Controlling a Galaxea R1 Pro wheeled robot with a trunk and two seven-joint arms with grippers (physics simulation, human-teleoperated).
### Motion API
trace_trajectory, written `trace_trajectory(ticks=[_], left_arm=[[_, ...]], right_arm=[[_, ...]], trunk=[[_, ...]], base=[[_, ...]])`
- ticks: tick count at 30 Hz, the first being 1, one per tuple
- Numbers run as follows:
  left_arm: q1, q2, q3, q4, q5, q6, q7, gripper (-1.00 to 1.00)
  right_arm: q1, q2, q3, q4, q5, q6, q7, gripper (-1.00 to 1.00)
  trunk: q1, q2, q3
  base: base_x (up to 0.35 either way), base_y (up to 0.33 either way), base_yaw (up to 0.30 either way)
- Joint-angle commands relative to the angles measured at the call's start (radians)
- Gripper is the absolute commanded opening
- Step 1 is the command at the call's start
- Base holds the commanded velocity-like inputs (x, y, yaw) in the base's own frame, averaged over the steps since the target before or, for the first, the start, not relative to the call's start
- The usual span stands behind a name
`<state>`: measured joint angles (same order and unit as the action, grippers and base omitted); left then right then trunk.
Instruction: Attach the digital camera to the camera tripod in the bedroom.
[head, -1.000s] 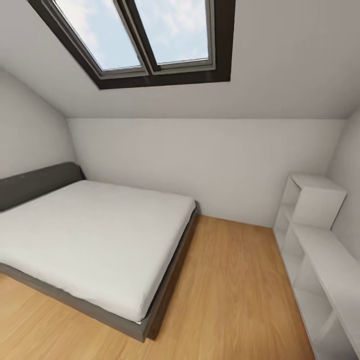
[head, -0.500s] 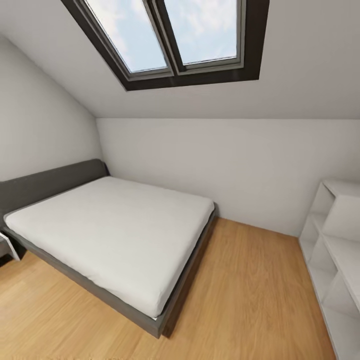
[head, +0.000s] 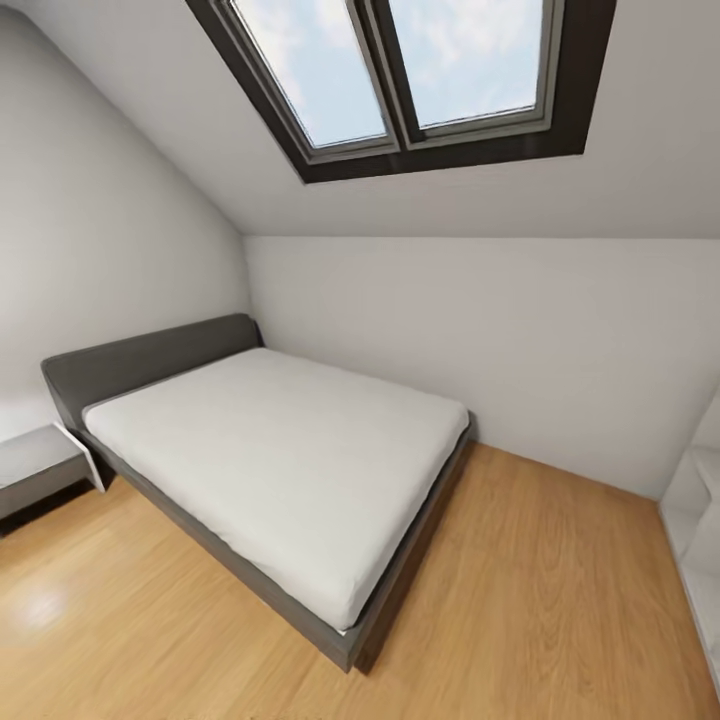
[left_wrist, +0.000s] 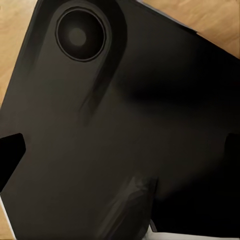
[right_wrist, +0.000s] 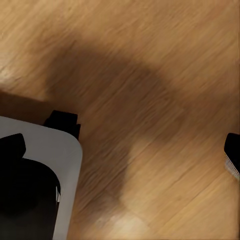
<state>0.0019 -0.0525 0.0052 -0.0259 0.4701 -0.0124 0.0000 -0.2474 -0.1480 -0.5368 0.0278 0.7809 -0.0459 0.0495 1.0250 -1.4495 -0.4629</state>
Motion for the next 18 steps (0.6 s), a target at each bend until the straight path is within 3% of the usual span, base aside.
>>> trace_trajectory(ticks=[1, 18], left_arm=[[0.000, -0.001, 0.001, -0.001, 0.005, -0.001, 0.000, 1.00], [0.000, -0.002, 0.006, -0.002, 0.009, 0.000, 0.000, 1.00]], right_arm=[[-0.001, -0.001, -0.008, 0.003, 0.005, -0.005, 0.001, 1.00], [-0.001, -0.001, -0.009, 0.004, 0.002, 0.002, 0.005, 1.00]], trunk=[[0.000, 0.000, -0.001], [0.000, 0.000, -0.001]], base=[[0.000, 0.000, 0.277], [0.000, 0.000, 0.277]])
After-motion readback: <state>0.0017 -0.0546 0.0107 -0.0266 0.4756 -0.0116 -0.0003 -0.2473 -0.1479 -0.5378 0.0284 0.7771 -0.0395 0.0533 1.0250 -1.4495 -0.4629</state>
